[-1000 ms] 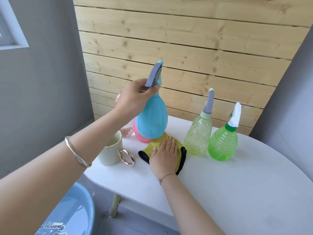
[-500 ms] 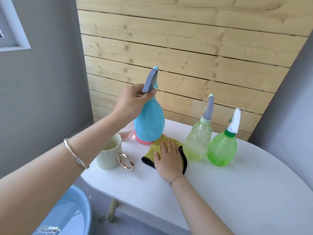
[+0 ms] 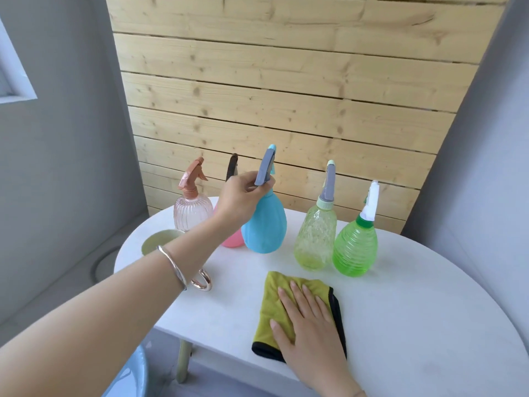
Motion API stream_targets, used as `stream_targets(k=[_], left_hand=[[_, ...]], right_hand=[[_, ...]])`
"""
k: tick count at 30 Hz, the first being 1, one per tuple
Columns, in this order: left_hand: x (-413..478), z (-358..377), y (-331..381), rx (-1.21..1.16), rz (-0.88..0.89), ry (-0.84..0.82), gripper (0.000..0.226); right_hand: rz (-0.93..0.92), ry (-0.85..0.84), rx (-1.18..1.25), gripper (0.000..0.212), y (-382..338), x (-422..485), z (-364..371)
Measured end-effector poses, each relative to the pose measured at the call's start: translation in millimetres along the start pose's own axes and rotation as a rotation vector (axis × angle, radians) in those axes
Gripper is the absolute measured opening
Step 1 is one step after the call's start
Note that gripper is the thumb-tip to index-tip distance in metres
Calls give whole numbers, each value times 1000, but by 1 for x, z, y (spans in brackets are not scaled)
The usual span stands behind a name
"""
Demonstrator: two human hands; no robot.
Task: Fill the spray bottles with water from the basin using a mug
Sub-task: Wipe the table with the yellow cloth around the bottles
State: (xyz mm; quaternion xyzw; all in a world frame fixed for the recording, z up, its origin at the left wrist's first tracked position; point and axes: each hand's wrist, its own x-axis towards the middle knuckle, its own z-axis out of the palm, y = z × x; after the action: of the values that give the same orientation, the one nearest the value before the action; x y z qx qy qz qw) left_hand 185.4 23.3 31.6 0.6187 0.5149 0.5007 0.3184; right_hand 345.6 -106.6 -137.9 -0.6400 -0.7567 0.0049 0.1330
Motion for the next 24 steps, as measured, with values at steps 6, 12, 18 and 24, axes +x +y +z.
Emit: stream_targets(k=[6,12,18,24], left_hand=[[9,26,-12,52,-38,-22,8],[7,37,-22,73,-37,-36,10],[6,37,-27,103,-51,-74,10],[-5,17,-23,335,-79,-278,64]], right_hand=[[-1,40,5,59,-1,0,-2],[-19,79,7,59,1,0,0],[-26,69,10,58,1,0,-2],[-24,52,-20,57,3,0,-3]])
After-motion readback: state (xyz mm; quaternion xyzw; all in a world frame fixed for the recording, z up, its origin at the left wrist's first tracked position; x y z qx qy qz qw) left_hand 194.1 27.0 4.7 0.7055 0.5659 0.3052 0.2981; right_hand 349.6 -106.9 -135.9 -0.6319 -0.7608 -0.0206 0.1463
